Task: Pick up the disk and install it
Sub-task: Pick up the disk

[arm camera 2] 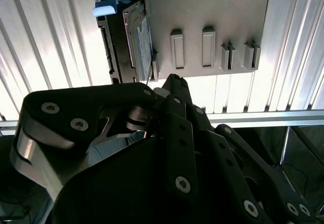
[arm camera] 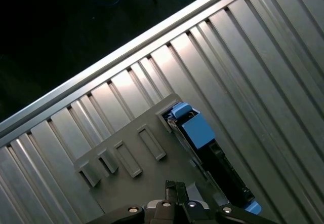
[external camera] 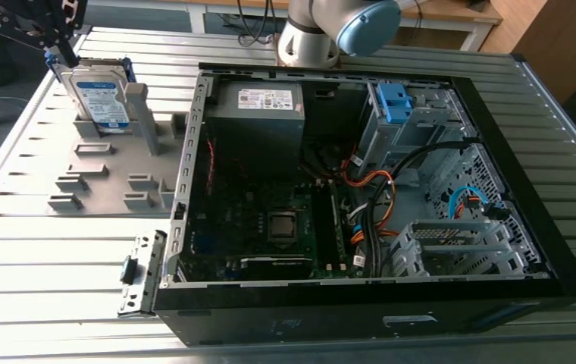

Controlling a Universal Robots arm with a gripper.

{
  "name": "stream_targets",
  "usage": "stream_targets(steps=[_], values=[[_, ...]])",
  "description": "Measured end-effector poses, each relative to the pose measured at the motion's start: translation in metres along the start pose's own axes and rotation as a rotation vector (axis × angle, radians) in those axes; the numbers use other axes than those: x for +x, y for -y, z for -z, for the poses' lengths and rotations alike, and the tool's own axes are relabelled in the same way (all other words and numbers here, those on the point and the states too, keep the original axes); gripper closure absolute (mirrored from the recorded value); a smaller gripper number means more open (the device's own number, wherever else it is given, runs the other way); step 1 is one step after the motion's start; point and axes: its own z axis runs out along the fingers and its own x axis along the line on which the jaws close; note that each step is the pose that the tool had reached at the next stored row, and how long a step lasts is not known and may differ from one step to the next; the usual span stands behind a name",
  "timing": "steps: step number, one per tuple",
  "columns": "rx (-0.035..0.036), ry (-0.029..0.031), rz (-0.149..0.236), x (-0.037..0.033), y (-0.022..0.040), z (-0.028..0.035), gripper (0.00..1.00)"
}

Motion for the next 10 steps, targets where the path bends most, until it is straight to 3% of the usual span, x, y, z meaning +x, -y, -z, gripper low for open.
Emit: stream_targets(steps=[10], values=[[-0.0004, -0.0004, 0.016, 0.0000, 0.0000, 0.0000, 0.89]])
